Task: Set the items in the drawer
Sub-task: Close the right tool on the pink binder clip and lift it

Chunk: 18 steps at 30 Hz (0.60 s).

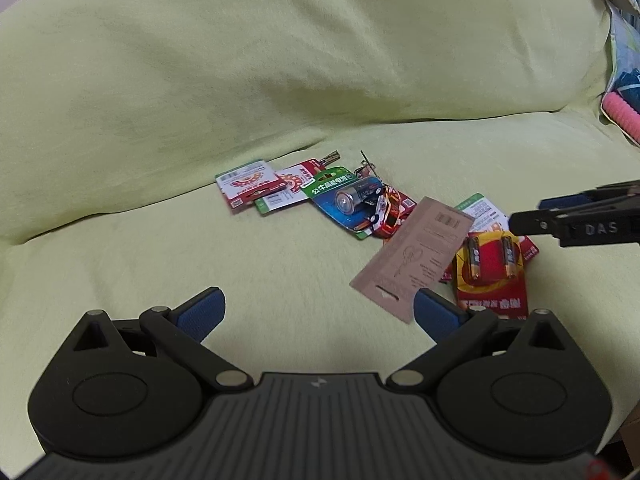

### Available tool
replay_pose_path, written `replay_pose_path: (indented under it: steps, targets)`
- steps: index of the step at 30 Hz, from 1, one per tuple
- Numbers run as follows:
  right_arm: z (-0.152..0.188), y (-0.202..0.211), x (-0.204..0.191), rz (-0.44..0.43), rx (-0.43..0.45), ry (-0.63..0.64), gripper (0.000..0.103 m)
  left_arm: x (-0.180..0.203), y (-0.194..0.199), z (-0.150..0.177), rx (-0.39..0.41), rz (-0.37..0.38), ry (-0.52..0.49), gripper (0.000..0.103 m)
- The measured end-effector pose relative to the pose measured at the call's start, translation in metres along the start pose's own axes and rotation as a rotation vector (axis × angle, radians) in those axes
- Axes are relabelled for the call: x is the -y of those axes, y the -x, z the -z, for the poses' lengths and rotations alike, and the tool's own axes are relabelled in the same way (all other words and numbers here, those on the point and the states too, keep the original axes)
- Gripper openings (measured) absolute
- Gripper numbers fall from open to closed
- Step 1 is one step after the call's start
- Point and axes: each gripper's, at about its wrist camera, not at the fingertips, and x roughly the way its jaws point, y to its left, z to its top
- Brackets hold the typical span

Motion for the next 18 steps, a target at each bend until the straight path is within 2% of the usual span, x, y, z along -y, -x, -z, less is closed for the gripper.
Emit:
replay_pose_path:
  steps: [11,16,18]
  targets:
    - [-0.046,-0.085,-0.012,-0.015,0.025,0.114,0.037,-0.024,-0.067,-0.039,0.015,0.002,-0.019,0.097]
    - [-0.064,-0.124,-0.02,-0.02,0.034,0.147,0.024,-0.036,-0.097,-0.054,0.031,-0.007,-0.025,0.097]
    - [-0.071,-0.141,-0.022,-0.018,0.033,0.162,0.022,-0.04,-0.106,-0.057,0.03,-0.002,-0.017,0.097]
